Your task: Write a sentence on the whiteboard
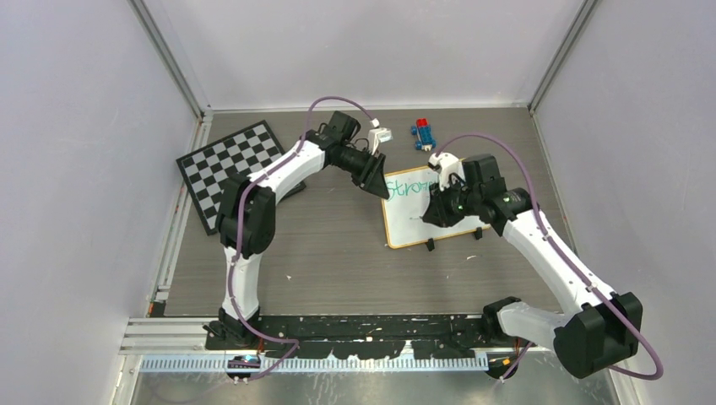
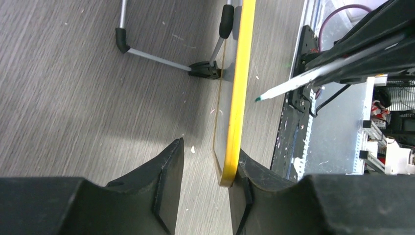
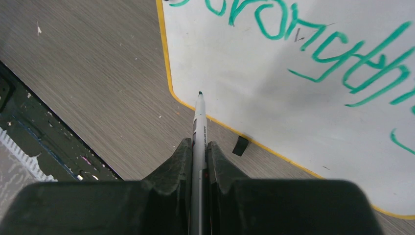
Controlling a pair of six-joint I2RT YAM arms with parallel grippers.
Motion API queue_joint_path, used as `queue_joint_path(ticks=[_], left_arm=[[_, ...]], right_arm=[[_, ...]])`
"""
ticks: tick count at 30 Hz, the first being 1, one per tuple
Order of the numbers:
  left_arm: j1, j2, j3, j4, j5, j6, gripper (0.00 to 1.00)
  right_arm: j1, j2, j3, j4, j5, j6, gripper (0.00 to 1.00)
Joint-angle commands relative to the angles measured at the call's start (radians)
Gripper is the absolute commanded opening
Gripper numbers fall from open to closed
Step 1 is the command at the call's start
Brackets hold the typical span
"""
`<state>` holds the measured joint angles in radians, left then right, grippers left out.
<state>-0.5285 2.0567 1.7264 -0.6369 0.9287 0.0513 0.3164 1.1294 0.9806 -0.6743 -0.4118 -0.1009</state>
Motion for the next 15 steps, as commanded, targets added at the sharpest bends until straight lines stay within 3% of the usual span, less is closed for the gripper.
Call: queue_joint_path(ticks=[1, 10, 15], left_arm=[[-0.004, -0.053, -0.008, 0.112, 0.054, -0.075, 0.37], [-0.016, -0.051, -0.058, 0.179, 0.05, -0.113, 0.28], [-0.018, -0.05, -0.062, 0.181, 0.038, -0.112, 0.17]], right_arm=[[0.044, -0.044, -0.035, 0.148, 0.027, 0.02, 0.0], [0.16, -0.049, -0.093, 0.217, 0.089, -0.056, 0.0], [0.203, -0.043, -0.114, 0.224, 0.141, -0.11, 0.0]])
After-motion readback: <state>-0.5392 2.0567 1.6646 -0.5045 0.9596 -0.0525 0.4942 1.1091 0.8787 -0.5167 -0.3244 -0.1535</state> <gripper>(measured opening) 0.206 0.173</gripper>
